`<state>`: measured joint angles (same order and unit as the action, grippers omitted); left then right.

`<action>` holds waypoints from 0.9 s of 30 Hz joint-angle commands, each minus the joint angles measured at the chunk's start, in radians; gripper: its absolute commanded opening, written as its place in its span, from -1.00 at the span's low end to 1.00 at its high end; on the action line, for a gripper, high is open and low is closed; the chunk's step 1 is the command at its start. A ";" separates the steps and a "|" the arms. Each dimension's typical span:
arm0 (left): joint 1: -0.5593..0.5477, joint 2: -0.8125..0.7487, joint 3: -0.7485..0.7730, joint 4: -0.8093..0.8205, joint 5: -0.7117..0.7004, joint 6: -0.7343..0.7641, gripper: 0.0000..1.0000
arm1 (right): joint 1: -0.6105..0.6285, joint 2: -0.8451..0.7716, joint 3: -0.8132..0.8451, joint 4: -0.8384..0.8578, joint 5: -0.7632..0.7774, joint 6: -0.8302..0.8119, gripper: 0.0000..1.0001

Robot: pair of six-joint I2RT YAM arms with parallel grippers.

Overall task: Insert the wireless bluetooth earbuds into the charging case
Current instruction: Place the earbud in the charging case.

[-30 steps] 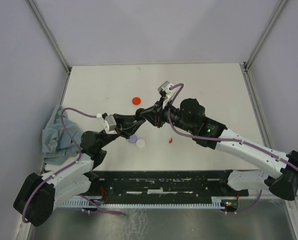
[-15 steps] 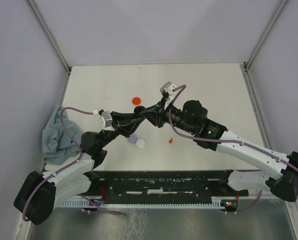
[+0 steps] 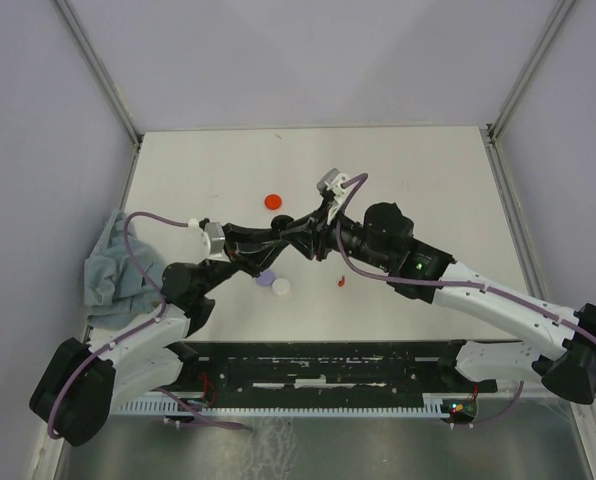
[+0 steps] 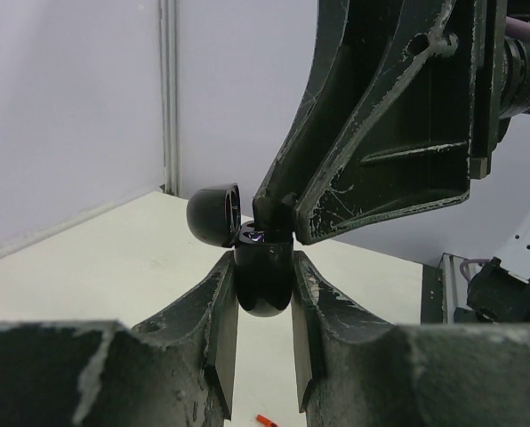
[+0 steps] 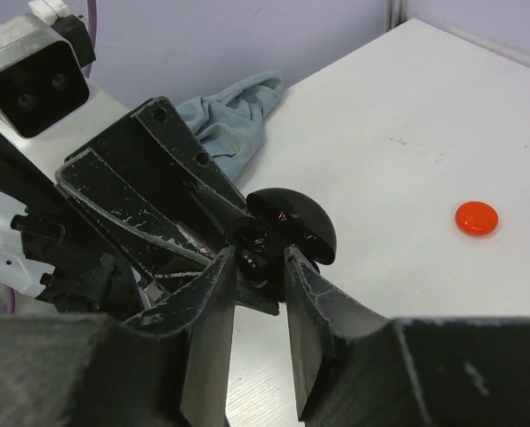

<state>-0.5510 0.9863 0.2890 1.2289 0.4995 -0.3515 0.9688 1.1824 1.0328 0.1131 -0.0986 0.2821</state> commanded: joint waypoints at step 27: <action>-0.003 -0.103 0.027 -0.115 0.038 0.173 -0.95 | -0.001 -0.085 0.070 -0.251 0.212 -0.081 0.28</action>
<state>-0.5514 0.9180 0.2890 1.1580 0.5602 -0.2779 0.9771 1.1172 1.0405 -0.0944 0.0433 0.2379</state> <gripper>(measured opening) 0.335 0.619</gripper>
